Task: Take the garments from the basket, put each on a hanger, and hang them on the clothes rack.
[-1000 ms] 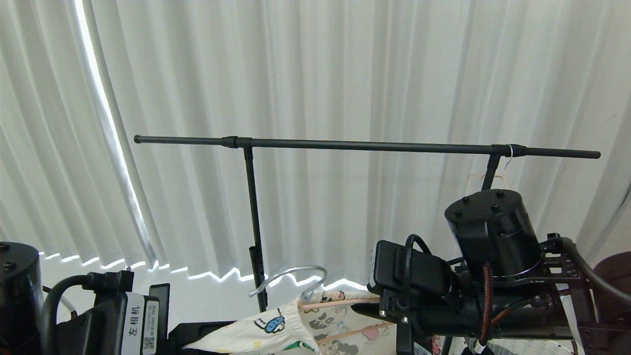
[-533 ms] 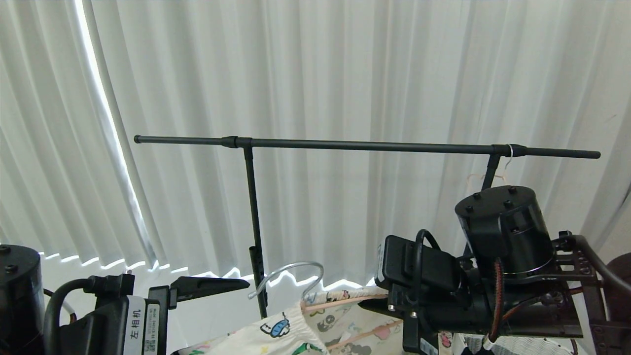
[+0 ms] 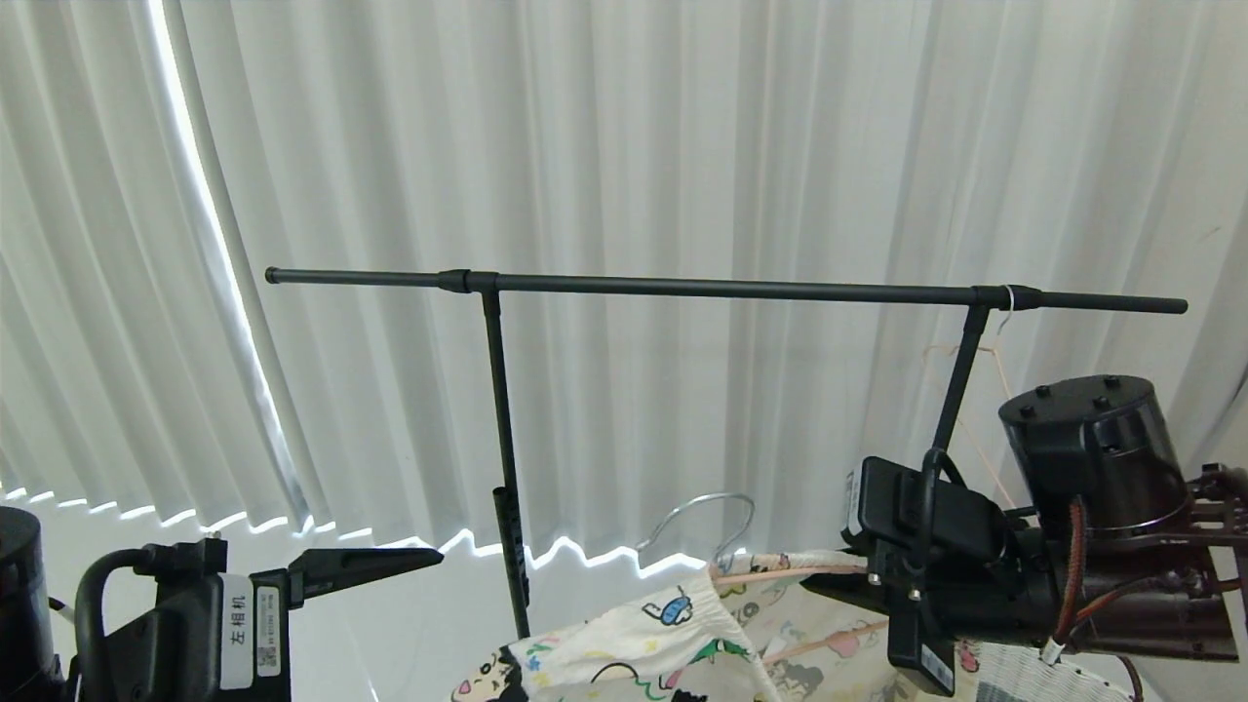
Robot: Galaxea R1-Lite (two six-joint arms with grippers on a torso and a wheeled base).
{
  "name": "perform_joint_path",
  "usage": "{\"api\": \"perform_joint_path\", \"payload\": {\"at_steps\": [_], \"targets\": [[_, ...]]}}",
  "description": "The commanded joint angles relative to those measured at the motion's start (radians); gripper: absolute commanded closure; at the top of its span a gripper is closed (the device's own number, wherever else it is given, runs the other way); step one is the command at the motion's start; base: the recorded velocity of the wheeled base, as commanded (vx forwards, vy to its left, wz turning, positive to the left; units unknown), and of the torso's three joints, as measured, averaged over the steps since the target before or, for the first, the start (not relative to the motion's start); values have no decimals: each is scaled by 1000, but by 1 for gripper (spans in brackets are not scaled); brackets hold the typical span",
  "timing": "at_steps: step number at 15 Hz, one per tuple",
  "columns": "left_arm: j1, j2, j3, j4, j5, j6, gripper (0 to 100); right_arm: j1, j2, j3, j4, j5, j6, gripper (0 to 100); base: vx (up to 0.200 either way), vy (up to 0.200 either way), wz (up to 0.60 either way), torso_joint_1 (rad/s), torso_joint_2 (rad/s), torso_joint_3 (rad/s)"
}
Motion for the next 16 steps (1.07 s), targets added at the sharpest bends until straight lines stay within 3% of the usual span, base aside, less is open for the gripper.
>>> {"api": "perform_joint_path", "payload": {"at_steps": [1,4,10,16], "targets": [[22,-6,15,-1,-1,1,0,-34,-34,16,-1,1,0,100,0,0,0,0,0,0],[29,0,45,-1,-1,1,0,-56,-51,11,-2,3,1,100,0,0,0,0,0,0],[211,97,146,-1,-1,1,0,-60,-112,10,-2,6,5,100,0,0,0,0,0,0],[194,156,117,-1,-4,8,0,-50,-127,-16,-2,7,5,100,0,0,0,0,0,0]]}}
